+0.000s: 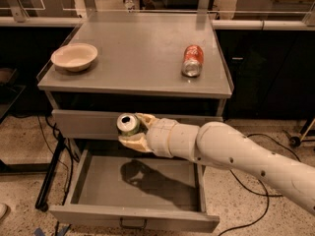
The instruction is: Pick green can from middle drawer and place on counter
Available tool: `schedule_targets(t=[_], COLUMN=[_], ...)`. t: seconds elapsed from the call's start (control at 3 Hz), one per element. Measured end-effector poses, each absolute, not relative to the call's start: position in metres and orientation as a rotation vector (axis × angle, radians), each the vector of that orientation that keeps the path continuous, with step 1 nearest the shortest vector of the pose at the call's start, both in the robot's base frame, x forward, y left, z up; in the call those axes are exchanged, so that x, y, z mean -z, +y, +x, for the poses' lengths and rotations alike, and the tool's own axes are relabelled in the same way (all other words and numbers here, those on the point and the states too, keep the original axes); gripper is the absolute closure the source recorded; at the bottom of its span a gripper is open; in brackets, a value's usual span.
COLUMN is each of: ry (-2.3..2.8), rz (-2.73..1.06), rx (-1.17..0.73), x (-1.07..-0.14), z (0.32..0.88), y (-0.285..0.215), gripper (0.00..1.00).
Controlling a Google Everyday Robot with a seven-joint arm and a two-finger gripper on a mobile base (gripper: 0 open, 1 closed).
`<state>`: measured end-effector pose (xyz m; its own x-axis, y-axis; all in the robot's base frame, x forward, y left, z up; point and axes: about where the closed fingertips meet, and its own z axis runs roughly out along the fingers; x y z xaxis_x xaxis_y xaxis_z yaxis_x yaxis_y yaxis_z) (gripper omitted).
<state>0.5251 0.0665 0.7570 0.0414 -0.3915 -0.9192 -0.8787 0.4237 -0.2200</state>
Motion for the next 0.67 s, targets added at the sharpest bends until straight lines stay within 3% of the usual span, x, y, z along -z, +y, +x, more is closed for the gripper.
schedule_targets(t=[0.67], ry=[1.535], rz=[-1.127], rx=[-0.558], x=[-0.783], z=[0.531], y=[0.062], gripper=[1.0])
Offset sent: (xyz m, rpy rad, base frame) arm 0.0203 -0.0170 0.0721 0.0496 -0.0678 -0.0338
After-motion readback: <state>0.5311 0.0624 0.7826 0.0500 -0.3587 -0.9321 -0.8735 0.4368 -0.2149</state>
